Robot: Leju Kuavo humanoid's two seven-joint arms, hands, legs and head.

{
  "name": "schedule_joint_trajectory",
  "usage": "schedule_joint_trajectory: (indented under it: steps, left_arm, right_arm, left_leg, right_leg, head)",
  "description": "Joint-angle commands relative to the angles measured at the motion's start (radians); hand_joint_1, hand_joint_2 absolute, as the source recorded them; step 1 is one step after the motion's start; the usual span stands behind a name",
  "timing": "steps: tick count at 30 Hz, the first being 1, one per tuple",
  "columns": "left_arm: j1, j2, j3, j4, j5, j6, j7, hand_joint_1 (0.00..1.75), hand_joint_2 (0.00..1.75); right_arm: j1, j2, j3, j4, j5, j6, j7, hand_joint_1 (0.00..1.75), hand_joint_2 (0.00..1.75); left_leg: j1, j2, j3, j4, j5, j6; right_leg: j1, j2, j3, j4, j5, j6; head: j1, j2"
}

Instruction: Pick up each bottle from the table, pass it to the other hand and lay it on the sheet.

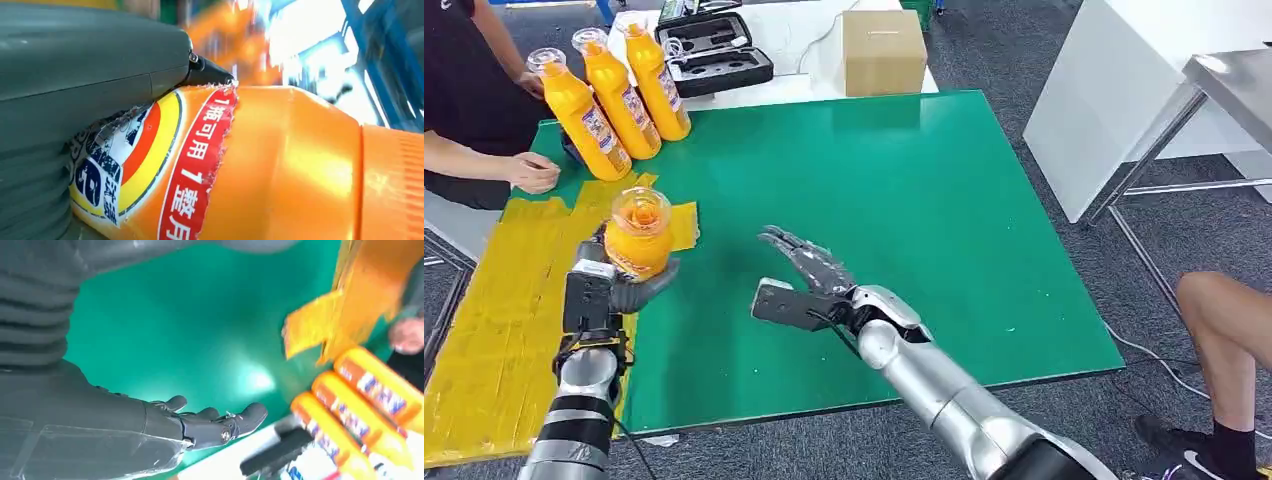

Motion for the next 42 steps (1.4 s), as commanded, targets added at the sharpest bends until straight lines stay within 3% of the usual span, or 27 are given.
schedule_joint_trajectory:
  steps: [1, 7, 12, 18, 19, 20, 21, 22, 23, 25, 39, 42]
  left_arm:
    - [-0.012, 0.094, 0.168, 0.121, -0.698, 0.291, 0.18, 1.75, 1.75]
    - [-0.006, 0.104, 0.234, 0.273, -0.954, 0.291, 0.272, 1.75, 1.75]
    - [-0.019, 0.134, 0.208, 0.414, -1.02, 0.291, 0.329, 1.75, 1.75]
    - [-0.034, 0.15, 0.129, 0.534, -0.967, 0.171, 0.279, 1.75, 1.75]
    - [-0.029, 0.149, 0.111, 0.528, -0.952, 0.156, 0.265, 1.06, 1.75]
    - [-0.02, 0.144, 0.087, 0.509, -0.926, 0.147, 0.236, 0.0, 1.75]
    - [-0.03, 0.135, 0.103, 0.512, -0.838, 0.056, 0.188, 0.0, 0.0]
    - [-0.033, 0.136, 0.103, 0.51, -0.839, 0.055, 0.188, 0.0, 0.0]
    - [-0.012, 0.122, 0.115, 0.45, -0.7, 0.034, 0.068, 0.0, 0.0]
    - [0.003, 0.115, 0.107, 0.412, -0.651, 0.018, 0.035, 0.0, 0.0]
    - [0.015, 0.114, 0.098, 0.38, -0.622, 0.008, 0.034, 0.0, 0.0]
    - [0.049, 0.104, 0.073, 0.3, -0.531, 0.025, -0.019, 0.0, 0.0]
  right_arm:
    - [0.022, -0.124, -0.067, -0.16, -0.017, 0.016, -0.023, 0.0, 0.0]
    - [0.034, -0.156, -0.068, -0.192, -0.03, 0.032, -0.028, 0.0, 0.0]
    - [0.034, -0.165, -0.06, -0.197, -0.024, 0.036, -0.023, 0.0, 0.0]
    - [0.046, -0.17, -0.072, -0.21, -0.02, 0.037, -0.012, 0.0, 0.0]
    - [0.046, -0.168, -0.076, -0.208, -0.019, 0.038, -0.011, 0.0, 0.0]
    - [0.046, -0.166, -0.079, -0.202, -0.017, 0.041, -0.01, 0.0, 0.0]
    - [0.041, -0.161, -0.08, -0.194, -0.014, 0.045, -0.01, 0.0, 0.0]
    - [0.041, -0.16, -0.08, -0.194, -0.014, 0.045, -0.01, 0.0, 0.0]
    - [0.038, -0.153, -0.081, -0.184, -0.01, 0.048, -0.012, 0.0, 0.0]
    - [0.037, -0.151, -0.08, -0.175, -0.005, 0.049, -0.014, 0.0, 0.0]
    - [0.037, -0.151, -0.082, -0.171, -0.002, 0.049, -0.016, 0.0, 0.0]
    - [0.044, -0.154, -0.09, -0.169, 0.005, 0.049, -0.022, 0.0, 0.0]
  left_leg:
    - [0.001, -0.001, 0.01, 0.001, -0.005, -0.001]
    - [-0.001, -0.002, 0.008, -0.001, -0.003, 0.0]
    - [-0.001, -0.002, 0.005, -0.001, -0.003, 0.0]
    - [0.0, -0.003, 0.004, -0.001, -0.002, 0.0]
    - [0.0, -0.003, 0.006, 0.0, -0.003, -0.001]
    - [-0.001, -0.003, 0.005, -0.001, -0.002, 0.0]
    - [-0.001, -0.003, 0.007, -0.001, -0.003, 0.0]
    - [-0.001, -0.005, 0.009, 0.0, -0.004, -0.001]
    - [-0.001, -0.005, 0.01, 0.0, -0.004, -0.001]
    - [0.0, -0.004, 0.012, 0.001, -0.004, -0.001]
    - [-0.001, -0.007, 0.014, -0.001, -0.002, -0.001]
    - [-0.001, -0.007, 0.013, -0.001, -0.002, -0.001]
  right_leg:
    - [0.001, -0.002, 0.01, 0.0, -0.005, -0.001]
    - [0.0, -0.002, 0.008, -0.001, -0.004, -0.001]
    - [-0.001, -0.002, 0.006, 0.0, -0.004, -0.001]
    - [0.0, -0.003, 0.005, 0.0, -0.003, -0.001]
    - [0.0, -0.003, 0.007, 0.0, -0.004, -0.001]
    - [-0.001, -0.003, 0.006, 0.0, -0.003, -0.001]
    - [0.0, -0.003, 0.008, -0.001, -0.004, -0.001]
    - [-0.001, -0.004, 0.01, 0.0, -0.006, -0.001]
    - [0.0, -0.004, 0.012, 0.0, -0.005, -0.001]
    - [0.0, -0.003, 0.014, 0.001, -0.005, -0.002]
    - [-0.001, -0.005, 0.016, 0.0, -0.005, -0.002]
    - [-0.001, -0.005, 0.015, 0.0, -0.004, -0.002]
  head:
    - [0.0, 0.0]
    - [0.0, 0.0]
    - [0.0, 0.0]
    - [0.0, 0.0]
    - [0.0, 0.0]
    - [0.0, 0.0]
    - [0.0, 0.0]
    - [0.0, 0.0]
    - [0.0, 0.0]
    - [0.0, 0.0]
    - [0.0, 0.0]
    - [0.0, 0.0]
